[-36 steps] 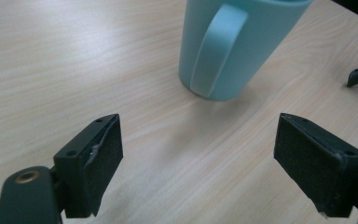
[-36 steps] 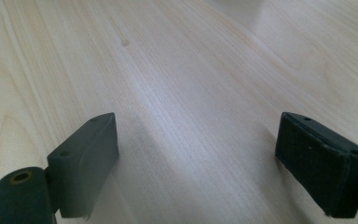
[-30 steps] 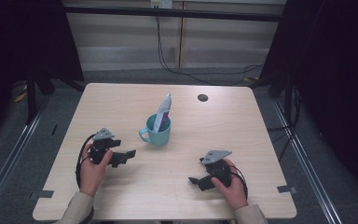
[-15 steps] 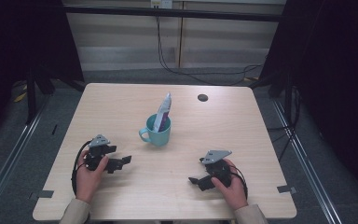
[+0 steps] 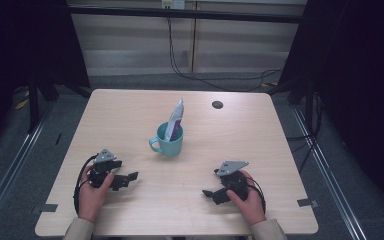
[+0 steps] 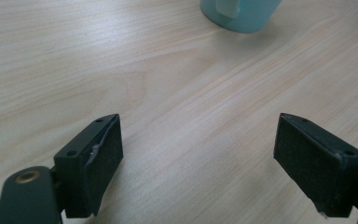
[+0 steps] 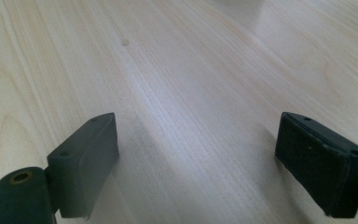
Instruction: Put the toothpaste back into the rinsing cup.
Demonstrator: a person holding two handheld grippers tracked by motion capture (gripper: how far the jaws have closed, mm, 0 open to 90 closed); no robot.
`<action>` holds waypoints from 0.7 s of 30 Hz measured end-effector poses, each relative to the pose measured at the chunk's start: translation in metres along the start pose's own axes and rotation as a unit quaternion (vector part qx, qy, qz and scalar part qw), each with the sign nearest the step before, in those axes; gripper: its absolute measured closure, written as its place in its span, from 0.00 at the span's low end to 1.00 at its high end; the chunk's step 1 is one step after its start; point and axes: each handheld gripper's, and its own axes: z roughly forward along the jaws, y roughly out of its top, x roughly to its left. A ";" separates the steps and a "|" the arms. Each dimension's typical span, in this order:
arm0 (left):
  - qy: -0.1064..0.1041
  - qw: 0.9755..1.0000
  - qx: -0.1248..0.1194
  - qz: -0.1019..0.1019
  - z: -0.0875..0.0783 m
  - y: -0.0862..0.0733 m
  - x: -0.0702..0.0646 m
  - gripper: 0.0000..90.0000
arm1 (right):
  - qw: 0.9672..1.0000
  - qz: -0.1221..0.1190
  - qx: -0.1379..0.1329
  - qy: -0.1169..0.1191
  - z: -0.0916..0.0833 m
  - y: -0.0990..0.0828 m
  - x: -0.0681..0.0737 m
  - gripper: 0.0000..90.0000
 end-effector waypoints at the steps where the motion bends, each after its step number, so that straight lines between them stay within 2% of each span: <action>1: -0.001 1.000 0.000 -0.001 0.000 -0.001 0.000 0.17 | 1.000 0.000 0.000 0.000 0.000 0.000 0.000 0.14; 10: 0.002 1.000 0.006 0.005 -0.002 -0.004 0.000 0.17 | 1.000 0.001 0.000 0.000 0.000 0.000 0.000 0.14; 13: 0.012 1.000 0.013 0.020 -0.002 -0.005 -0.001 0.17 | 1.000 0.000 0.000 0.000 0.000 0.000 0.000 0.14; 17: 0.025 0.997 0.029 0.060 -0.001 -0.005 -0.005 0.17 | 1.000 0.000 0.000 0.000 0.000 0.000 0.000 0.14; 20: 0.041 0.996 0.035 0.077 0.001 -0.005 -0.008 0.16 | 1.000 0.000 0.000 0.000 0.000 0.000 0.000 0.14; 21: 0.041 0.996 0.035 0.076 0.001 -0.005 -0.008 0.15 | 1.000 0.000 0.000 0.000 0.000 0.000 0.000 0.14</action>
